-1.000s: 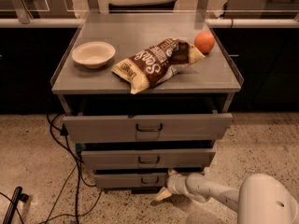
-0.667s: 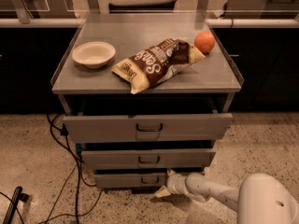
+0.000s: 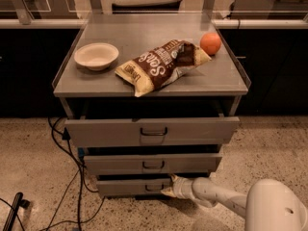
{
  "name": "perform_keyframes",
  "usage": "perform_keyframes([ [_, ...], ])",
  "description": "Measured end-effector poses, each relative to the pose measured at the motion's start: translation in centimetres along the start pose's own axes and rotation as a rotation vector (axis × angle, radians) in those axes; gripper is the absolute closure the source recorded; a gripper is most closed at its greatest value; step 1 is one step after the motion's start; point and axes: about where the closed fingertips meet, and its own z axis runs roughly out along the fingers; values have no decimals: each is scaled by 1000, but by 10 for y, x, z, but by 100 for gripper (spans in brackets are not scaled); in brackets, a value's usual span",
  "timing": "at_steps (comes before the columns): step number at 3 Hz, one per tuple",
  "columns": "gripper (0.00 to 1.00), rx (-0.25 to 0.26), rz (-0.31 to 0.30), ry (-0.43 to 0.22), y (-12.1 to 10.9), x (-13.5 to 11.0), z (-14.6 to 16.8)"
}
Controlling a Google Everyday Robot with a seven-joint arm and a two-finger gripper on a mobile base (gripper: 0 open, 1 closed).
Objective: Open bottom drawer
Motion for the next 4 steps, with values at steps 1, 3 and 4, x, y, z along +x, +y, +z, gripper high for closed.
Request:
perform_keyframes([
  [1,95,0,0,0,-2,-3,-4],
  [3,100,-17,20,11,11,1,-16],
  [4,81,-17,20,11,10,0,-17],
])
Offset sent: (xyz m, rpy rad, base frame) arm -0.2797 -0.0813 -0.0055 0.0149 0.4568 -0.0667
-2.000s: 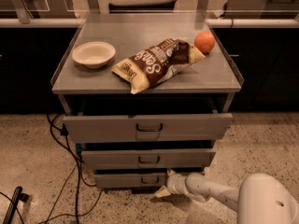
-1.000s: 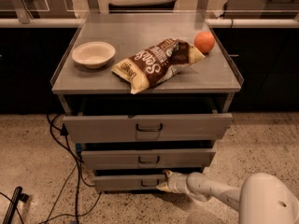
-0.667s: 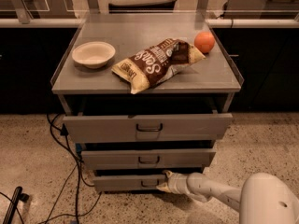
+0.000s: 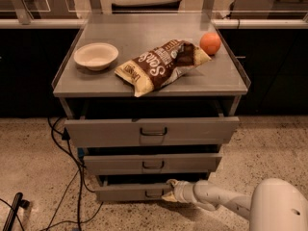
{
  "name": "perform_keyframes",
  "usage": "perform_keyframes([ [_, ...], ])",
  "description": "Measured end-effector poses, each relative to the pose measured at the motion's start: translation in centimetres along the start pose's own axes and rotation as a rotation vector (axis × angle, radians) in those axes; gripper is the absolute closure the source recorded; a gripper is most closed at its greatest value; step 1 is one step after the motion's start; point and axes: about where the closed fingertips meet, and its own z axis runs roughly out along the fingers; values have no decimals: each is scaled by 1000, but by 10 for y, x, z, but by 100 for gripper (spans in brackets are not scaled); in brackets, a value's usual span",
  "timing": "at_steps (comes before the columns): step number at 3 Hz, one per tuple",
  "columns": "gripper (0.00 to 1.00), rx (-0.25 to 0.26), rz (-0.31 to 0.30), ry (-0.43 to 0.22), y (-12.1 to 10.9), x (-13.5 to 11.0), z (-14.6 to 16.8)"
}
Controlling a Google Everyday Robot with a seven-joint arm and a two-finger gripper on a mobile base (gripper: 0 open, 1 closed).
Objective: Open bottom drawer
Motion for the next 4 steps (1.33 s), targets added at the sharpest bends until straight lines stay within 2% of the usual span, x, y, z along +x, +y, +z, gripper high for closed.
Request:
perform_keyframes([
  [3,11,0,0,0,0,0,0],
  [4,0,0,0,0,0,0,0],
])
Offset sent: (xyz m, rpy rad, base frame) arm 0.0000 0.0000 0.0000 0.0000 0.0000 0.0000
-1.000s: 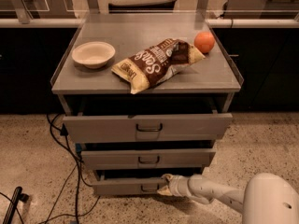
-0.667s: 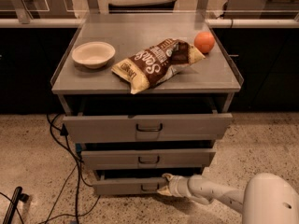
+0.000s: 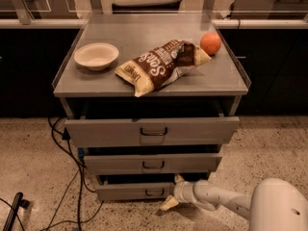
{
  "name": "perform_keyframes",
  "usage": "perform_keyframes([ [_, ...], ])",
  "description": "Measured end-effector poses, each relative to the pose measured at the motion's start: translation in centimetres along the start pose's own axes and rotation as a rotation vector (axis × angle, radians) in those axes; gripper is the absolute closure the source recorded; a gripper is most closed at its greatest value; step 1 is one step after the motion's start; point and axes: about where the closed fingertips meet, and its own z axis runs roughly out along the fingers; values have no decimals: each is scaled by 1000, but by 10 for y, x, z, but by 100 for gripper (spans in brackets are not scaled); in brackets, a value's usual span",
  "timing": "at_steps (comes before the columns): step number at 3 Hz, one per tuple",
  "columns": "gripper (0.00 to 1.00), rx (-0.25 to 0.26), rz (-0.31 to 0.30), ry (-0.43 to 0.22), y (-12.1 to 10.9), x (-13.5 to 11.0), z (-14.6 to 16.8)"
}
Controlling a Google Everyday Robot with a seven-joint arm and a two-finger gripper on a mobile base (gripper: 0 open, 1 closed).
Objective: Open bottom drawer
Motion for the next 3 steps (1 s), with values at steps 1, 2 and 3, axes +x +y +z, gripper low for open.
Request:
perform_keyframes([
  [1,0,0,0,0,0,0,0],
  [2,0,-15,-5,-20,12,16,-2],
  [3,0,11,13,-9,11,49,-14],
])
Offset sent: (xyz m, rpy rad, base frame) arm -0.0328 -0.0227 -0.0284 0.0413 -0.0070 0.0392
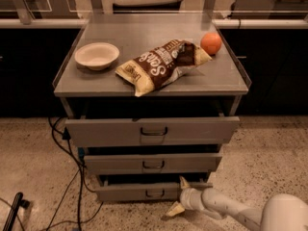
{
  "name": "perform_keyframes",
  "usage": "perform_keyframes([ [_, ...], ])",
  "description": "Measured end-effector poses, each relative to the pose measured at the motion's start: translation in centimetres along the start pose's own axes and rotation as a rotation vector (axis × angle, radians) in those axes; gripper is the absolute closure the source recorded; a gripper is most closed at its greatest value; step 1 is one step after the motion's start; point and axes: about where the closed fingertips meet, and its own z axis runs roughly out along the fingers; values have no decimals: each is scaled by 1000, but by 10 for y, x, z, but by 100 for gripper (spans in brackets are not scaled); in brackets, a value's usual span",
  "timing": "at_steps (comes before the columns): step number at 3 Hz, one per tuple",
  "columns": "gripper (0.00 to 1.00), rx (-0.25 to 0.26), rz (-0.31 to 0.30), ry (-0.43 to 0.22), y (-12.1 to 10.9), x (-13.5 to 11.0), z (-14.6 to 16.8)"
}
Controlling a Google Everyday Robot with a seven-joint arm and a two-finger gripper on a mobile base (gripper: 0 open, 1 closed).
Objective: Open bottom drawer
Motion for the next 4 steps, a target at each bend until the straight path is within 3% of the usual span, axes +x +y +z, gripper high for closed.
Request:
perform_keyframes([
  [1,0,0,0,0,0,0,0],
  [4,64,0,0,0,-2,-6,-6],
])
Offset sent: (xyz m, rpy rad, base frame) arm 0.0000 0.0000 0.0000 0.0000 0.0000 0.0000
